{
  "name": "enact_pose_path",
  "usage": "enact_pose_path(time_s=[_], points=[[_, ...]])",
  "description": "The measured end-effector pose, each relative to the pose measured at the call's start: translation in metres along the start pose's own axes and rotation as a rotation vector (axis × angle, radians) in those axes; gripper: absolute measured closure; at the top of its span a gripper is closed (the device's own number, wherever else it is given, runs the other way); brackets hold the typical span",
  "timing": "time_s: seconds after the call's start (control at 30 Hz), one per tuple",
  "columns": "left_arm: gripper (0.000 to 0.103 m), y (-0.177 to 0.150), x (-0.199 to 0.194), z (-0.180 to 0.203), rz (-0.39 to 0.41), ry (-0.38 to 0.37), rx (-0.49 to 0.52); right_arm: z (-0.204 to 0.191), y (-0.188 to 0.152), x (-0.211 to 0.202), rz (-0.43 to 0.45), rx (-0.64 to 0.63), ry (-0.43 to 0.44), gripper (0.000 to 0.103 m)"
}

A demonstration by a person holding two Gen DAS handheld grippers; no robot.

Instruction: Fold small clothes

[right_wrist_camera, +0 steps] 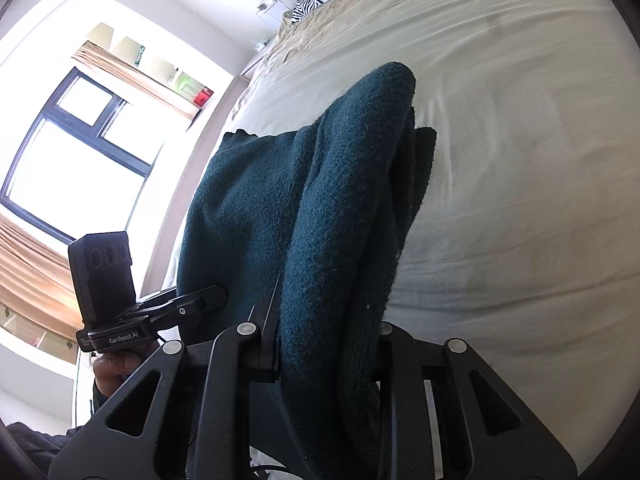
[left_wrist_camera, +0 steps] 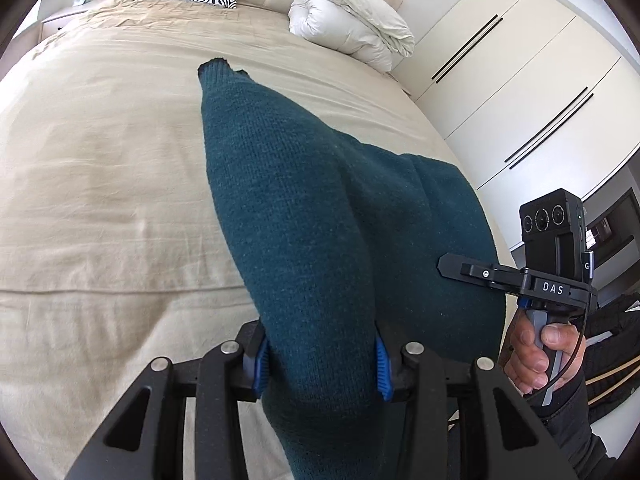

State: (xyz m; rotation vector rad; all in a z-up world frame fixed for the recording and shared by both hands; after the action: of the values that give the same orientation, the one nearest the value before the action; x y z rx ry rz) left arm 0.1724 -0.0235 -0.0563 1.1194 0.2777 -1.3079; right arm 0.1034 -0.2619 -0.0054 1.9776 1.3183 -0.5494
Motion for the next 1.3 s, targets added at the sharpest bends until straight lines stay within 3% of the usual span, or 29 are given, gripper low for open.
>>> enact_pose_path(time_s=[0.2,0.47,0.77,1.1,1.2,1.3], points=[[0.06,-0.06,-0.03,-0.023,0.006,0.011,-0.047,-0.028,-0.061,0.038,-0.041,0.019,0.046,0.082],[0.059,-0.088,-0.005,-0.05,-0.023,0.001,-0.066,-0.025,-0.116,0.09,-0.069,0.102,0.073,0.082],[0.048,-0.104,0.015,-0.067,-0.026,-0.052,-0.115,0.015,-0.13,0.126,-0.08,0.224,0.177,0.081],[0.043,-0.12,0.008,-0.072,0.047,-0.094,-0.146,0.02,-0.127,0.119,-0.041,0.225,0.284,0.079],[0.042,-0.124,-0.003,-0.074,0.074,-0.077,-0.159,0.028,-0.128,0.104,-0.028,0.229,0.275,0.078],[0.035,-0.124,-0.025,-0.076,0.129,0.004,-0.144,0.032,-0.125,0.085,0.008,0.224,0.233,0.074]])
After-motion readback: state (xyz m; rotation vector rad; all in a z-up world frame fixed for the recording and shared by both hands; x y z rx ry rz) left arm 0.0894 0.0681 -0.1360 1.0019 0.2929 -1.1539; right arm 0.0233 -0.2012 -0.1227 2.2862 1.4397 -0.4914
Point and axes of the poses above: each gripper's, at about its wrist camera, not at the fingertips, and x roughly the way its jaws point, z to its right, y to its top, the point moved 9 cm from there along x, roughly the way its jaws point, and after that the axes turned 4 degrees about x, right-handed, at the moved point
